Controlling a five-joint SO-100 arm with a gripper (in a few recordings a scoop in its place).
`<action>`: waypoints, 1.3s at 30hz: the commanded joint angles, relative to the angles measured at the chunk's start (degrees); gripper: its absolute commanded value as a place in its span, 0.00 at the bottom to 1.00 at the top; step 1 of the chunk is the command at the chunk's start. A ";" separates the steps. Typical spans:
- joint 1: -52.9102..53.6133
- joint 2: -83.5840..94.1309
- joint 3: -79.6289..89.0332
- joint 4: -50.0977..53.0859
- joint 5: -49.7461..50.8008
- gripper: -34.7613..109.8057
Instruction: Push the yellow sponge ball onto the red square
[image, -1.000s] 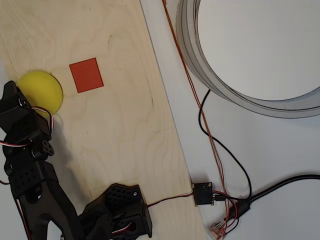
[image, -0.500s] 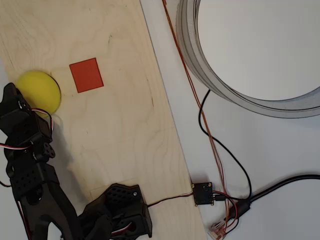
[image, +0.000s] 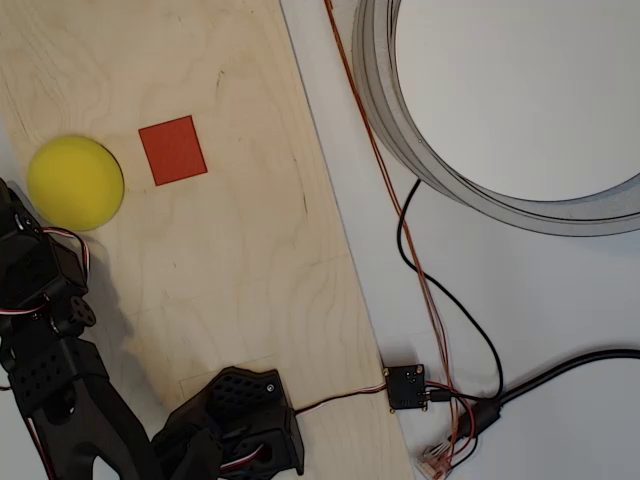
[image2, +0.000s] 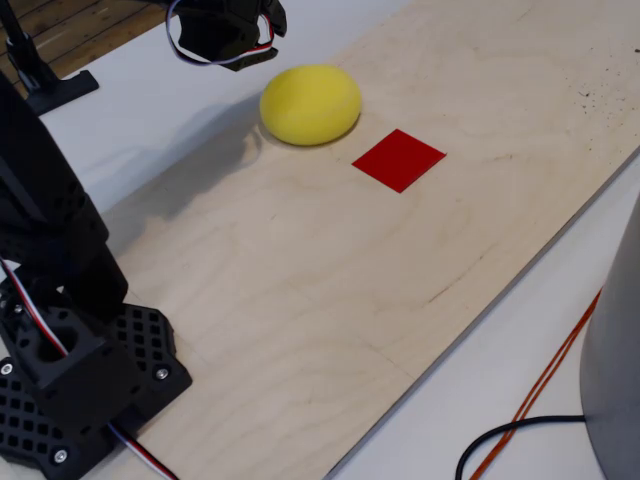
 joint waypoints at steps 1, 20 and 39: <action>-0.09 1.41 -0.88 0.70 0.88 0.27; -0.70 -4.04 2.81 -7.38 1.41 0.27; 3.52 -5.01 4.83 -10.90 -2.46 0.27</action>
